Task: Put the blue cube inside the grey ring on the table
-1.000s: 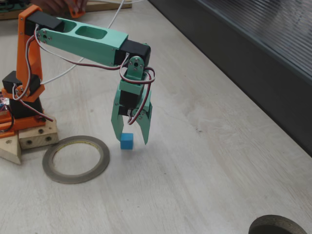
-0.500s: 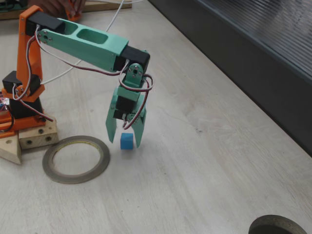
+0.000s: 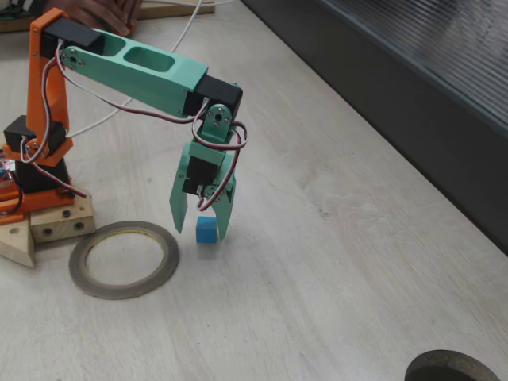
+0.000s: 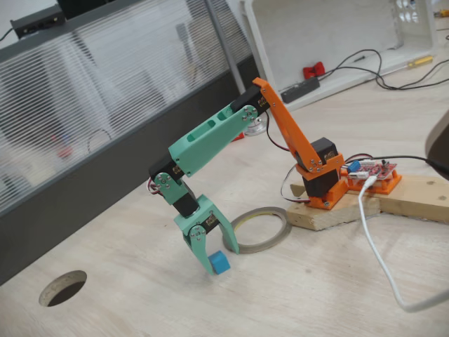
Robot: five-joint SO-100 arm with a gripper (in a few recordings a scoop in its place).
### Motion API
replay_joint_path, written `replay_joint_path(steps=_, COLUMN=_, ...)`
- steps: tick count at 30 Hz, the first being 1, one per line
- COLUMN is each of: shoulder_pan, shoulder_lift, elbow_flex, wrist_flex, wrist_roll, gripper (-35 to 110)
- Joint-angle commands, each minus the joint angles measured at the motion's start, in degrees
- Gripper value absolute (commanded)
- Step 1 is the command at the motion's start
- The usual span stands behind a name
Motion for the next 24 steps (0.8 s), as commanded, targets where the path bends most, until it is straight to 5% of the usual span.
replay_joint_path(steps=1, shoulder_pan=0.4, shoulder_lift=1.3, elbow_flex=0.4, wrist_flex=0.8, wrist_roll=0.4, gripper=45)
replay_joint_path(steps=24, shoulder_pan=0.4, shoulder_lift=-3.2, elbow_flex=-0.2, wrist_flex=0.8, wrist_roll=0.4, gripper=44)
